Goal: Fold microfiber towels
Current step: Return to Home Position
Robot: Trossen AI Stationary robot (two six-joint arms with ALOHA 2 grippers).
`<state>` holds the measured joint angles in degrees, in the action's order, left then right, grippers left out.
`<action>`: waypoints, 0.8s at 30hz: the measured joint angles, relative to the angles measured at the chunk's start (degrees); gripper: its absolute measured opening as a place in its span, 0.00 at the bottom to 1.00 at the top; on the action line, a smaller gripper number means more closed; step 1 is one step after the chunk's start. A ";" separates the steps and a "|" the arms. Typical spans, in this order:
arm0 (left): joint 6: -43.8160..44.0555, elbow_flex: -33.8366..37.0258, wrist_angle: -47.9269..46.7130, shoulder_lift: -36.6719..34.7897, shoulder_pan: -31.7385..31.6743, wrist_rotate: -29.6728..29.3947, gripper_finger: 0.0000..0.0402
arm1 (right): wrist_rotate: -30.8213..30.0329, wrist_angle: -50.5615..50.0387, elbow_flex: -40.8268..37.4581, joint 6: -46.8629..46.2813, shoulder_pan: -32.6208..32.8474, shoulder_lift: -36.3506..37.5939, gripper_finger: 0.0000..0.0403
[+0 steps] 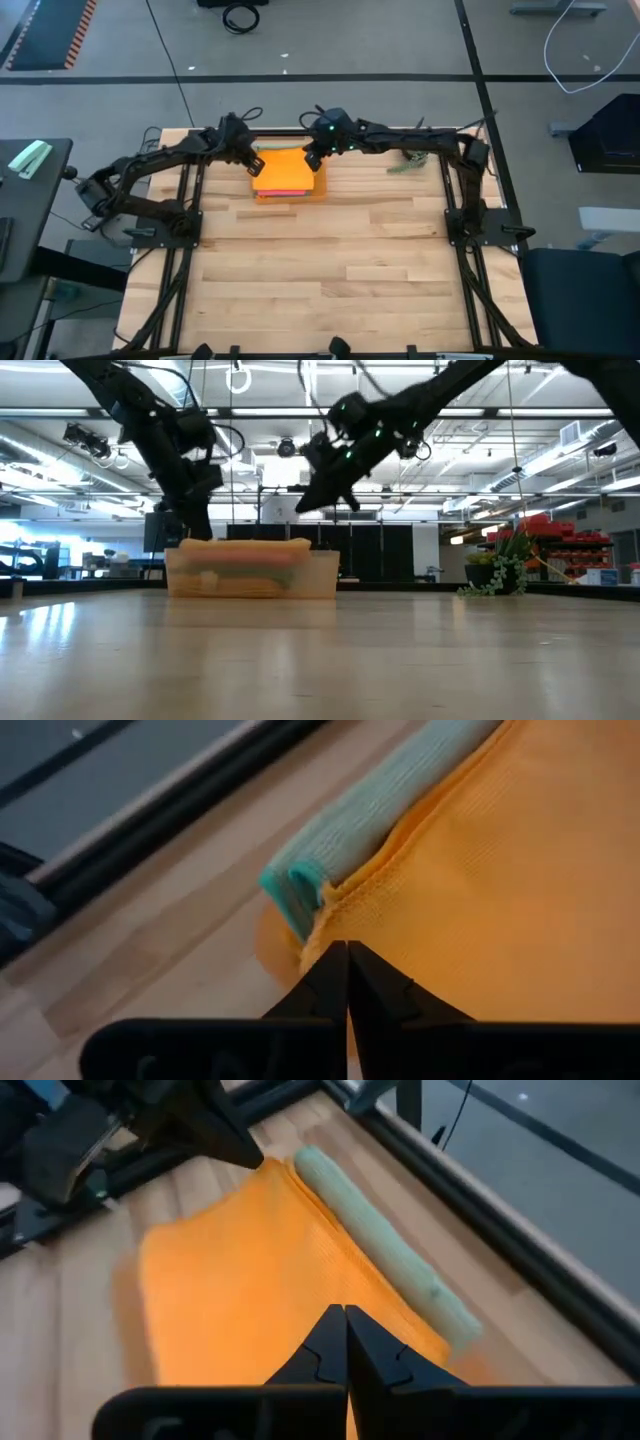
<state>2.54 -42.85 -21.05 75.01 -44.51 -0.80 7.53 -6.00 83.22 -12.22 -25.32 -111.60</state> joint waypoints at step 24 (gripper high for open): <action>9.57 22.80 18.43 -59.29 28.18 3.23 0.02 | -13.79 22.98 -51.19 -3.00 21.25 54.32 0.02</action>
<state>12.11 -20.05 -2.63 15.73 -16.32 2.43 -6.26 16.97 32.03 -15.22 -4.07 -57.28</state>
